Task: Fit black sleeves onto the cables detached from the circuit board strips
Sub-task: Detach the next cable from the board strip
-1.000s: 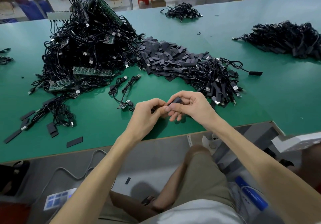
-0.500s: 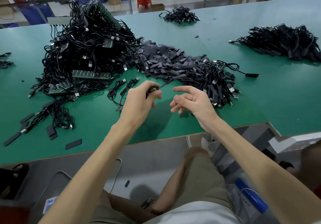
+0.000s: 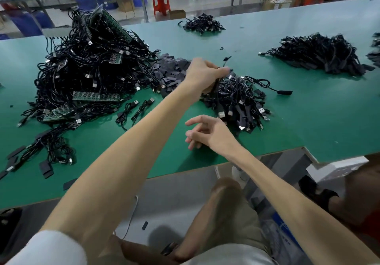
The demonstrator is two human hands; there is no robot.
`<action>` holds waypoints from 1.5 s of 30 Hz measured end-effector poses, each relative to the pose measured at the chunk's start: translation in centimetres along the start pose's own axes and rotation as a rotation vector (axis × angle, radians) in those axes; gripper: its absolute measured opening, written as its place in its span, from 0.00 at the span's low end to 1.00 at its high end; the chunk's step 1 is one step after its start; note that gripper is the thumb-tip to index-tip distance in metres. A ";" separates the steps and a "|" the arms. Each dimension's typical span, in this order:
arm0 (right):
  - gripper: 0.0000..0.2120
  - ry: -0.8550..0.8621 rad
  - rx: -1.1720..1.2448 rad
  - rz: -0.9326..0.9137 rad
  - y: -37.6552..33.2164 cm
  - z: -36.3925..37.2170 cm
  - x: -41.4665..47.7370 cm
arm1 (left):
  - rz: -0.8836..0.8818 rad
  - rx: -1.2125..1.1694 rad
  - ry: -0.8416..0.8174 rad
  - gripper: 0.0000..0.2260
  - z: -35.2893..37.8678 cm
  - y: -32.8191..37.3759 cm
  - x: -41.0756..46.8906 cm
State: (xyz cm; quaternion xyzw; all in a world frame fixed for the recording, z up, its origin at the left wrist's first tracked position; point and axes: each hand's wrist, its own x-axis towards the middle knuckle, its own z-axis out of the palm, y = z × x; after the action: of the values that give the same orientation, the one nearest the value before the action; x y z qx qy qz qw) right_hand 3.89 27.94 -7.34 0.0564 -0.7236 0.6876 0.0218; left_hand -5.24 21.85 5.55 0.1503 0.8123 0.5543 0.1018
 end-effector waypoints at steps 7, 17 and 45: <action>0.06 -0.027 -0.036 -0.020 0.4 0.1 0.0 | -0.087 -0.027 -0.047 0.18 3.1 -0.4 2.4; 0.09 -0.032 -0.055 -0.007 0.0 0.2 0.1 | 0.113 0.362 -0.020 0.05 -8.1 -7.5 -2.1; 0.09 -0.015 -0.208 -0.023 -0.8 0.1 -0.3 | 0.160 -0.037 0.083 0.08 -5.4 -13.2 -9.1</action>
State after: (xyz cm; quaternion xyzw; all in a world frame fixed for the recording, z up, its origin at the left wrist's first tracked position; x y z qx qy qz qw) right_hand 4.25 27.85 -6.55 0.0672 -0.7904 0.6082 0.0298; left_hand -0.23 9.38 -4.76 0.1900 0.7908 0.5813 0.0262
